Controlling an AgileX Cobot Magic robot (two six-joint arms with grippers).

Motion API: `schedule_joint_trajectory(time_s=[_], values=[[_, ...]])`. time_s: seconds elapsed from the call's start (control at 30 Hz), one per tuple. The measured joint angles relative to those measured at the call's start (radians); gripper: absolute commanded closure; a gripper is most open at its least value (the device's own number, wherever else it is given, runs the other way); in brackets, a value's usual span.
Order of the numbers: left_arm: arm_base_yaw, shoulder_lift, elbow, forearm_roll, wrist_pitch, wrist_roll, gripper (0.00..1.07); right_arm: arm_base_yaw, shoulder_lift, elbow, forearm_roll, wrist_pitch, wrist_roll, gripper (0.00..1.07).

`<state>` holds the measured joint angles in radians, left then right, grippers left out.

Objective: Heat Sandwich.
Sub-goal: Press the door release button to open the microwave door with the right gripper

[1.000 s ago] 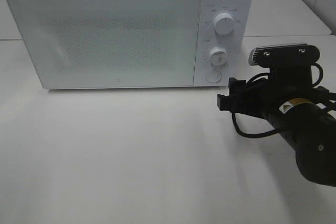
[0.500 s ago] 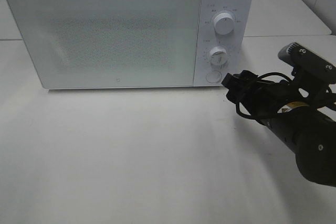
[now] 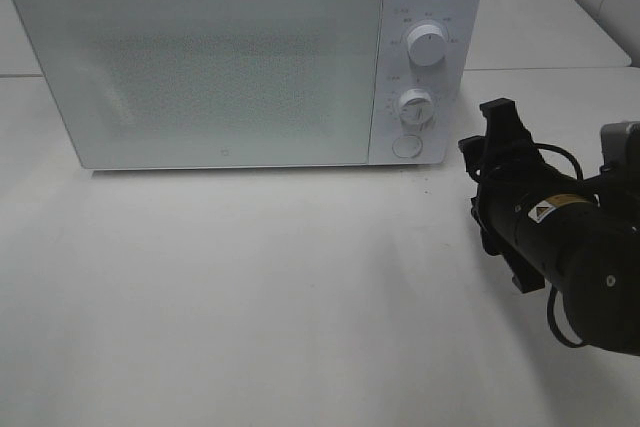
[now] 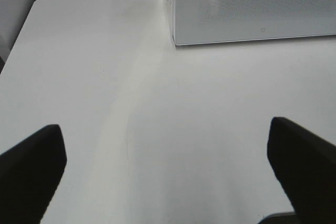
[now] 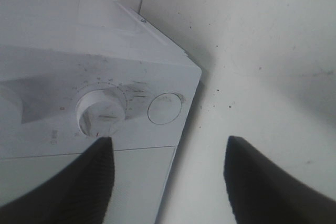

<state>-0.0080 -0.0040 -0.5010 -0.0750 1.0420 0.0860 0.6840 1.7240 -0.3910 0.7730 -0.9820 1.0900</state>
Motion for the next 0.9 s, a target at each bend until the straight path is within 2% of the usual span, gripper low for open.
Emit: schedule_joint_trajectory(time_s=[0.03, 0.07, 0.13, 0.17, 0.2, 0.3, 0.33, 0.37, 0.43, 0.9], values=[[0.0, 0.0, 0.0, 0.0, 0.0, 0.0, 0.03, 0.0, 0.0, 0.0, 0.0, 0.0, 0.034, 0.59], [0.0, 0.0, 0.0, 0.0, 0.0, 0.0, 0.03, 0.0, 0.0, 0.0, 0.0, 0.0, 0.034, 0.59], [0.0, 0.0, 0.0, 0.0, 0.0, 0.0, 0.03, 0.0, 0.0, 0.0, 0.0, 0.0, 0.135, 0.66], [0.0, 0.0, 0.0, 0.0, 0.0, 0.0, 0.03, 0.0, 0.0, 0.0, 0.0, 0.0, 0.153, 0.74], [0.0, 0.0, 0.0, 0.0, 0.0, 0.0, 0.03, 0.0, 0.0, 0.0, 0.0, 0.0, 0.153, 0.74], [0.0, 0.0, 0.0, 0.0, 0.0, 0.0, 0.03, 0.0, 0.0, 0.0, 0.0, 0.009, 0.178, 0.89], [0.0, 0.0, 0.0, 0.0, 0.0, 0.0, 0.03, 0.0, 0.0, 0.0, 0.0, 0.021, 0.181, 0.99], [0.0, 0.0, 0.0, 0.0, 0.0, 0.0, 0.03, 0.0, 0.0, 0.0, 0.0, 0.021, 0.181, 0.99], [0.0, 0.0, 0.0, 0.0, 0.0, 0.0, 0.03, 0.0, 0.0, 0.0, 0.0, 0.045, 0.197, 1.07], [0.0, 0.0, 0.0, 0.0, 0.0, 0.0, 0.03, 0.0, 0.0, -0.023, 0.0, 0.082, 0.22, 1.07]])
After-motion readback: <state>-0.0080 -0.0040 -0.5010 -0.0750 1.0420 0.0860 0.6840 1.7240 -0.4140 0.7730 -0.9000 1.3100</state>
